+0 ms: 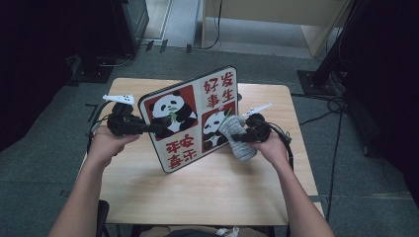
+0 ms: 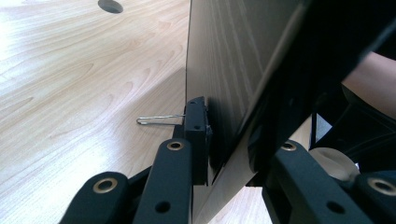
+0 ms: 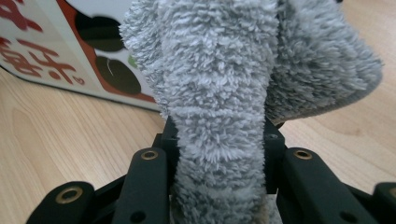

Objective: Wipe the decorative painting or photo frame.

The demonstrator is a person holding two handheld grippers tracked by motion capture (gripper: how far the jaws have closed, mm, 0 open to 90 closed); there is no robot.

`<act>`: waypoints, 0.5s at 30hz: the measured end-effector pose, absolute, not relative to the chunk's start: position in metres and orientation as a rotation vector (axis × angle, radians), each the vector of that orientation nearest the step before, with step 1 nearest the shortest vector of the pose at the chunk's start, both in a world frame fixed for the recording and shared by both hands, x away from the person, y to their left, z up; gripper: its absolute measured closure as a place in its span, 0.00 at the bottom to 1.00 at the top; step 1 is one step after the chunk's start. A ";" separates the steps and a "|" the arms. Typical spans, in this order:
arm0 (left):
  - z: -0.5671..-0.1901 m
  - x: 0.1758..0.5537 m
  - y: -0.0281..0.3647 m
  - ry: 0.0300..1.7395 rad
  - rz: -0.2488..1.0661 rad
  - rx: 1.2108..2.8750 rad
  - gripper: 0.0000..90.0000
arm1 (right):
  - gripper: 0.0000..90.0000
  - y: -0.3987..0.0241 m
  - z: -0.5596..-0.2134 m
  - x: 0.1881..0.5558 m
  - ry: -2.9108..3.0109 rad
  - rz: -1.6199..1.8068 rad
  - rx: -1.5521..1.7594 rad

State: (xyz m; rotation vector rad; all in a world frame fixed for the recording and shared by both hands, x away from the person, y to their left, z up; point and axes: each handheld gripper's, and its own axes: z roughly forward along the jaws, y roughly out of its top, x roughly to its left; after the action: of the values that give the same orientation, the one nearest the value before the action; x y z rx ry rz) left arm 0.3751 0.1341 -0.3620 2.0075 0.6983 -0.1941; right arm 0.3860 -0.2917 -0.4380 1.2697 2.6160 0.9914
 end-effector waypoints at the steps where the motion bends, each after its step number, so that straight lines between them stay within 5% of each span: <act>1: -0.362 0.375 0.134 0.699 -0.194 2.007 0.86 | 0.73 -0.292 -0.438 0.386 2.616 0.991 1.270; 15: -0.361 0.374 0.133 0.716 -0.176 2.008 0.87 | 0.73 -0.289 -0.464 0.380 2.650 0.961 1.306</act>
State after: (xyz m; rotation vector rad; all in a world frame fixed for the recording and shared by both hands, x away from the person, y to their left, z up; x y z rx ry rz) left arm 0.3735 0.1326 -0.3609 2.0081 0.7162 -0.1756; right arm 0.3796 -0.2887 -0.4644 1.3055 2.6495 0.9613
